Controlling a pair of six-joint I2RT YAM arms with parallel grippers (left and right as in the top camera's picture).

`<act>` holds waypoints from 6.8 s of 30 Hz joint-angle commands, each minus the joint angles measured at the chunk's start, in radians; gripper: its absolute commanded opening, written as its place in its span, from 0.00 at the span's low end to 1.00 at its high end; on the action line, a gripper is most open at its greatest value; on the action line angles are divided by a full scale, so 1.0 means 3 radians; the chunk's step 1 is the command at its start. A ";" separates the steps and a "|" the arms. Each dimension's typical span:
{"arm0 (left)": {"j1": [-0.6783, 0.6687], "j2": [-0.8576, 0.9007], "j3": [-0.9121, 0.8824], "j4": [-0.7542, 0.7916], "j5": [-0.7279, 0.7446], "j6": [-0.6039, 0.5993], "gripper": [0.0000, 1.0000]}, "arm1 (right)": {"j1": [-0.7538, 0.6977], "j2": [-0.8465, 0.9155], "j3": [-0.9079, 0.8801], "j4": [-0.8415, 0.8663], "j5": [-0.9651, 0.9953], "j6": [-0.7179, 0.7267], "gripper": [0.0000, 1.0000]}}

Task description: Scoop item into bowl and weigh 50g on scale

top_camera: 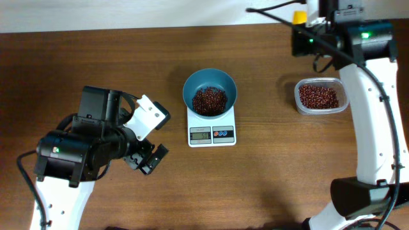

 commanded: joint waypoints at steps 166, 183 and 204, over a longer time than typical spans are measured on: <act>0.0015 -0.0018 0.0048 0.0006 0.0039 0.0052 0.99 | -0.0543 -0.5931 -0.5750 0.2135 -0.0582 0.0257 0.99; 0.0015 -0.0018 0.0048 0.0005 0.0039 0.0052 0.99 | -0.0285 -0.5959 -0.6338 0.2550 -0.0496 -0.0067 0.99; 0.0015 -0.0018 0.0048 0.0005 0.0039 0.0052 0.99 | -0.0295 -0.5960 -0.7087 0.3798 -0.0532 -0.0069 0.99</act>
